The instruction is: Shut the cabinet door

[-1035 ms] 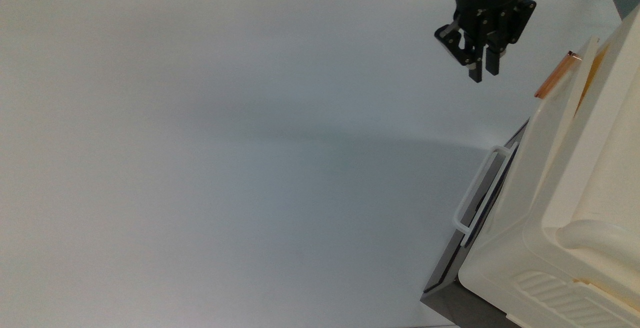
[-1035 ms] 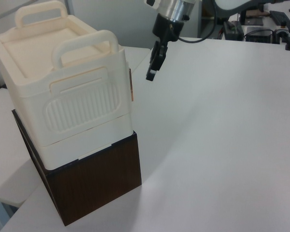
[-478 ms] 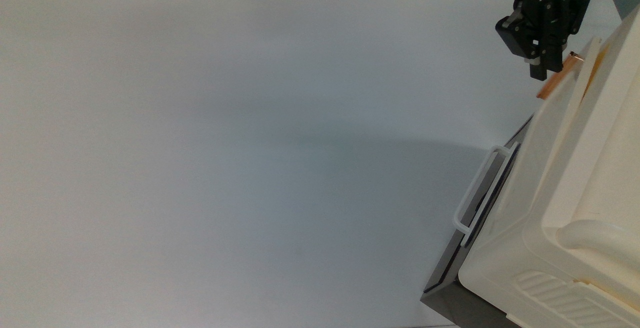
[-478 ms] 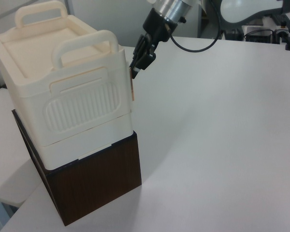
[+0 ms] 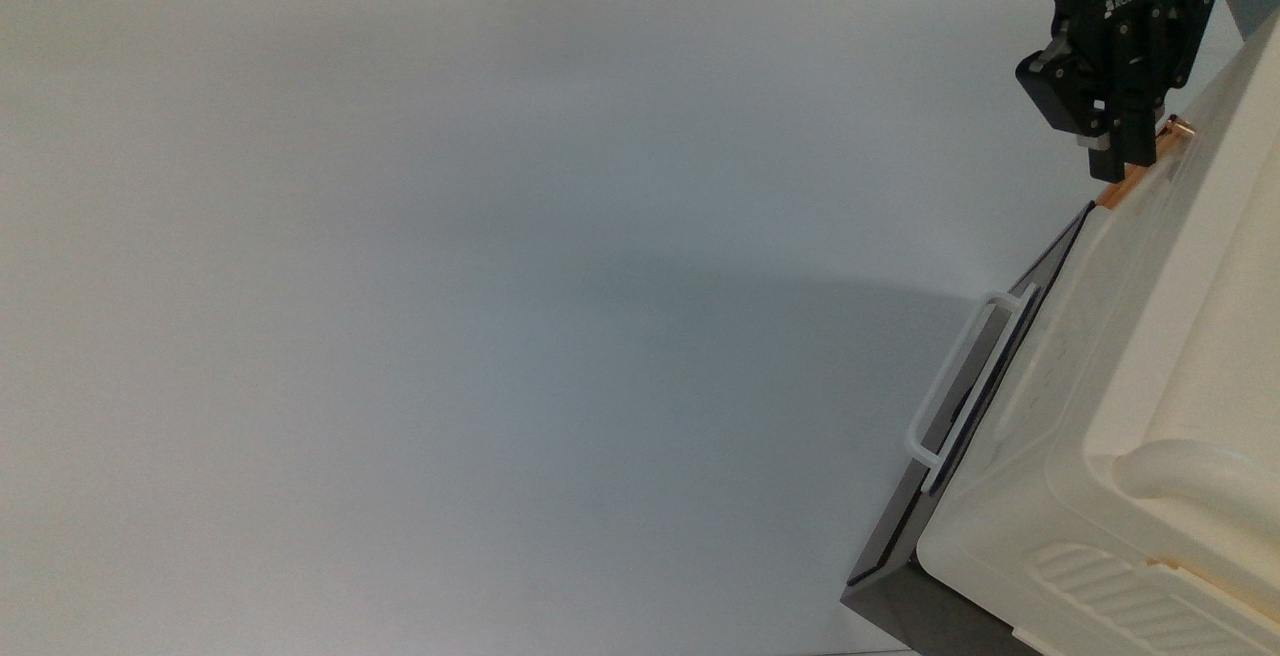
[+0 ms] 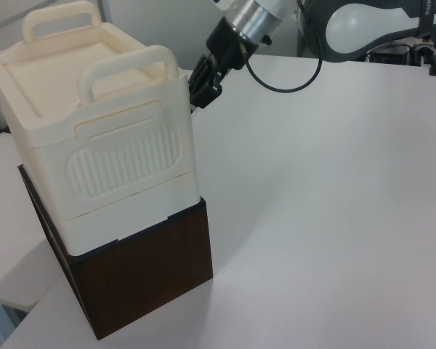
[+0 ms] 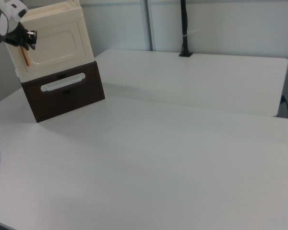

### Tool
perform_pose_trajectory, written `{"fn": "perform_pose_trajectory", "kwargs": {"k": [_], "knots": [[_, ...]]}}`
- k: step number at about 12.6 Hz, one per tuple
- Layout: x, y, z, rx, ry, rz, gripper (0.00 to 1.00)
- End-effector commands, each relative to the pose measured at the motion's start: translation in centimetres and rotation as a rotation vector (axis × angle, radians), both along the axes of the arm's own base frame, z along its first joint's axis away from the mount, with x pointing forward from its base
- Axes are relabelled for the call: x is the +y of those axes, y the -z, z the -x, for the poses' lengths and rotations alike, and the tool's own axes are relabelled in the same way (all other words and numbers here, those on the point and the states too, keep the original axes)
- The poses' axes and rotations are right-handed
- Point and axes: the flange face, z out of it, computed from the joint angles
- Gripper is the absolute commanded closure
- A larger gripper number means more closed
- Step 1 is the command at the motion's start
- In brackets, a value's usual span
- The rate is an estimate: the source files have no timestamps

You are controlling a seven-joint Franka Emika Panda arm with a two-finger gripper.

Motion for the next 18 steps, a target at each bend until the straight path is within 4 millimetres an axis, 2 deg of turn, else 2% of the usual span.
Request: {"fn": "perform_pose_trajectory", "kwargs": {"k": [1, 2, 3, 5, 6, 7, 8, 9, 10, 12, 14, 15, 16, 18], "knots": [[-3.2, -2.9, 2.6, 0.055, -0.012, 0.051, 0.74], [-5.1, -2.1, 3.1, 0.134, -0.004, 0.106, 0.74], [-8.0, -2.0, 3.6, 0.210, 0.019, 0.154, 0.75], [-14.6, -1.7, 5.0, 0.369, 0.088, 0.209, 0.75], [-18.7, -2.3, 5.6, 0.437, 0.153, 0.223, 0.75], [-22.0, -2.4, 6.5, 0.532, 0.203, 0.250, 0.61], [-24.9, -2.4, 7.2, 0.608, 0.249, 0.267, 0.23], [-27.2, -2.3, 7.5, 0.646, 0.299, 0.257, 0.00], [-28.2, -1.9, 7.5, 0.668, 0.360, 0.242, 0.00], [-31.5, -0.8, 7.2, 0.707, 0.527, 0.186, 0.00], [-32.8, 0.1, 7.5, 0.724, 0.518, 0.195, 0.00], [-34.5, 0.2, 7.1, 0.719, 0.503, 0.187, 0.00], [-35.3, 0.1, 6.9, 0.705, 0.516, 0.166, 0.00], [-35.3, -0.2, 7.1, 0.699, 0.537, 0.165, 0.00]]}}
